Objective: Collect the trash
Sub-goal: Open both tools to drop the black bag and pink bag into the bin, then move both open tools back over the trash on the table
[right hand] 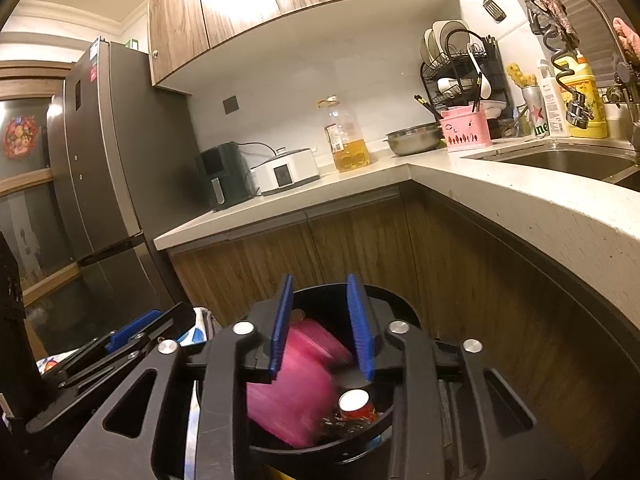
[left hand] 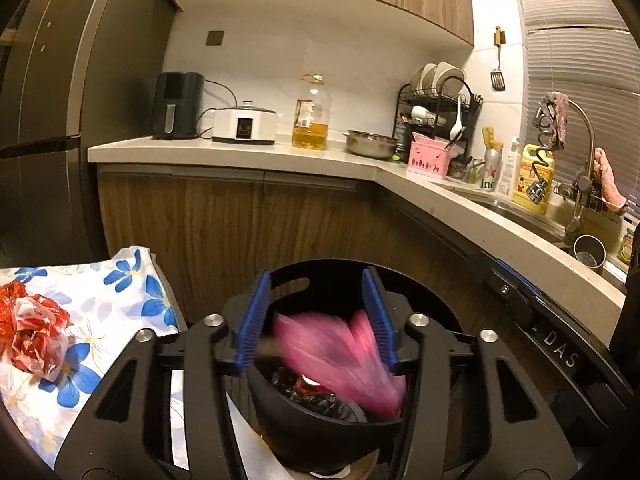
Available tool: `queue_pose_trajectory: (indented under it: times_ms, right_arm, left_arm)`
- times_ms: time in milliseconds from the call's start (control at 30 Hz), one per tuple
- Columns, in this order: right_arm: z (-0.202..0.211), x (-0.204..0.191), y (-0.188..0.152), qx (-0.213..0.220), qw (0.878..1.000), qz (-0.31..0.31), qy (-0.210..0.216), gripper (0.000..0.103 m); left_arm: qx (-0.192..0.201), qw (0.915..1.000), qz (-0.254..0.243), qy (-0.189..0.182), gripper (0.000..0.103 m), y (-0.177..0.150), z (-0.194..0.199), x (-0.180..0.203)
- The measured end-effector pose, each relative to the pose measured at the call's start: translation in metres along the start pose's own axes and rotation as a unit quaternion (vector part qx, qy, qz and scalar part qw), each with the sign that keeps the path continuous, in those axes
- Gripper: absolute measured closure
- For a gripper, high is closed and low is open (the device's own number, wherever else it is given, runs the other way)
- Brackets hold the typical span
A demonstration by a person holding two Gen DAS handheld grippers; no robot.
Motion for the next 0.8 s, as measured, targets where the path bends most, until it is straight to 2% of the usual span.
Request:
queue_pose_trajectory:
  times_ms: [133, 267, 367, 633, 800]
  right_arm:
    - [0.005, -0.003, 0.002, 0.004, 1.0, 0.005, -0.004, 0.057]
    - [0.008, -0.007, 0.004, 0.008, 1.0, 0.014, -0.008, 0.052]
    - [0.012, -0.01, 0.006, 0.01, 1.0, 0.017, -0.008, 0.05]
    - [0.025, -0.023, 0.006, 0.012, 0.999, 0.031, -0.01, 0.031]
    - [0.033, -0.037, 0.003, 0.013, 0.999, 0.04, -0.002, 0.028]
  left_arm:
    - [0.006, 0.9999, 0.01, 0.012, 0.047, 0.002, 0.007, -0.007]
    - [0.02, 0.9993, 0.011, 0.028, 0.038, 0.005, 0.02, -0.014]
    - [0.029, 0.9986, 0.006, 0.043, 0.036, 0.008, 0.029, -0.019]
    - [0.041, 0.9951, 0.002, 0.09, 0.028, 0.006, 0.056, -0.039]
    - [0.052, 0.9901, -0.003, 0.13, 0.024, -0.002, 0.08, -0.06]
Point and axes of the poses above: each gripper's, at about its wrist camera, not at the fingertips, and z roughly against the way its jaws point, x to its right, y to its top, the point moved 7 cm from there along -z, roughly the way its jaws point, and after that the axes turned 10 degrees about z, right-handed, at the moved point
